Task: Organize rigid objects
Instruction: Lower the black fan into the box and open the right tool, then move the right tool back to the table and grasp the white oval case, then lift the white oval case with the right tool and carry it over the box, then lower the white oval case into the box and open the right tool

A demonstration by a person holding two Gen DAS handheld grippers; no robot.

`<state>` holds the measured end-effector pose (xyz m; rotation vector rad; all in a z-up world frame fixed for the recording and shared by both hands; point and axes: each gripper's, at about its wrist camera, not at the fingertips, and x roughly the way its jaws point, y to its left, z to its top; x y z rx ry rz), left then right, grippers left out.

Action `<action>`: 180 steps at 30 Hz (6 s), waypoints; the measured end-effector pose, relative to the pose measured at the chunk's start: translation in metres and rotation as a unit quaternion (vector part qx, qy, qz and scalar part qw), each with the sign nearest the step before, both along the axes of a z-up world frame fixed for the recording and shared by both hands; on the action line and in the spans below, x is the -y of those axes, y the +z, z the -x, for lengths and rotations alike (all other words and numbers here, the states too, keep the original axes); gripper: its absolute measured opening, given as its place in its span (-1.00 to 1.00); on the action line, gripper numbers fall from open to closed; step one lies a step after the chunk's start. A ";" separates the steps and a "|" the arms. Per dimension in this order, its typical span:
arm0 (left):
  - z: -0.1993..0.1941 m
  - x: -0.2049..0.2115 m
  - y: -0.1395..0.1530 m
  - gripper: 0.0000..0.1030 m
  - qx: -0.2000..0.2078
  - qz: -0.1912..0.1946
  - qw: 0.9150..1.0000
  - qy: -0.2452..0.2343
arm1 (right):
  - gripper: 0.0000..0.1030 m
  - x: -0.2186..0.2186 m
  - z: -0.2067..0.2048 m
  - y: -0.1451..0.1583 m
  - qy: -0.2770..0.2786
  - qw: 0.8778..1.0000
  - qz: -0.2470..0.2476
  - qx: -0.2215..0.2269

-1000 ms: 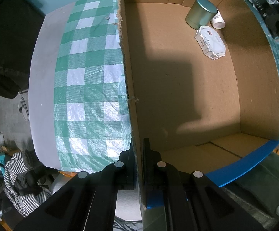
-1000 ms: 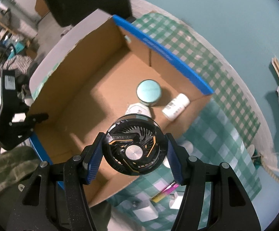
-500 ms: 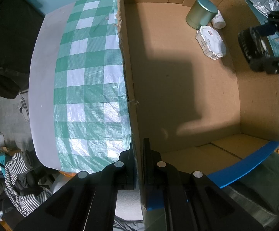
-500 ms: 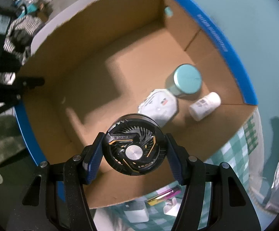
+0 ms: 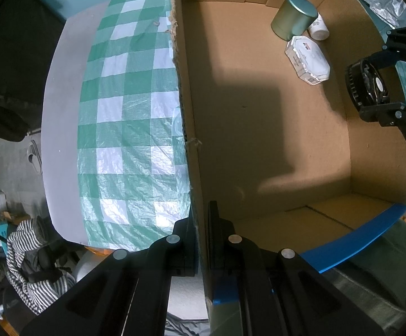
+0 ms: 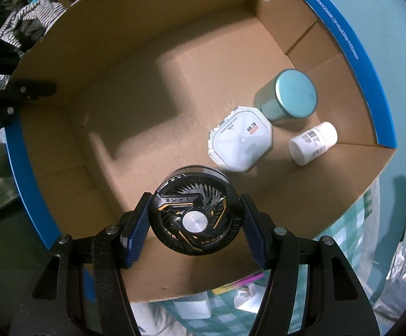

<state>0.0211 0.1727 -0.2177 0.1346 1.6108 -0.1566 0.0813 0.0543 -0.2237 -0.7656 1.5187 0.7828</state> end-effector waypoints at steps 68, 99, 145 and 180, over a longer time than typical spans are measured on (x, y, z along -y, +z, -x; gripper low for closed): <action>0.001 0.002 0.001 -0.89 0.002 -0.002 1.000 -0.008 | 0.29 0.191 -0.077 -0.031 -0.511 0.850 -0.109 -0.066; 0.002 0.001 -0.002 -0.89 -0.001 0.002 1.000 -0.007 | -0.28 0.144 -0.069 -0.049 -0.379 0.925 -0.021 0.002; 0.002 0.001 0.001 -0.87 0.005 0.005 1.000 -0.009 | -0.29 0.098 -0.061 0.077 -0.267 0.959 -0.084 0.046; 0.000 -0.001 0.003 -0.87 0.007 0.008 1.000 -0.006 | -0.29 0.030 -0.064 0.031 -0.183 0.981 -0.063 0.020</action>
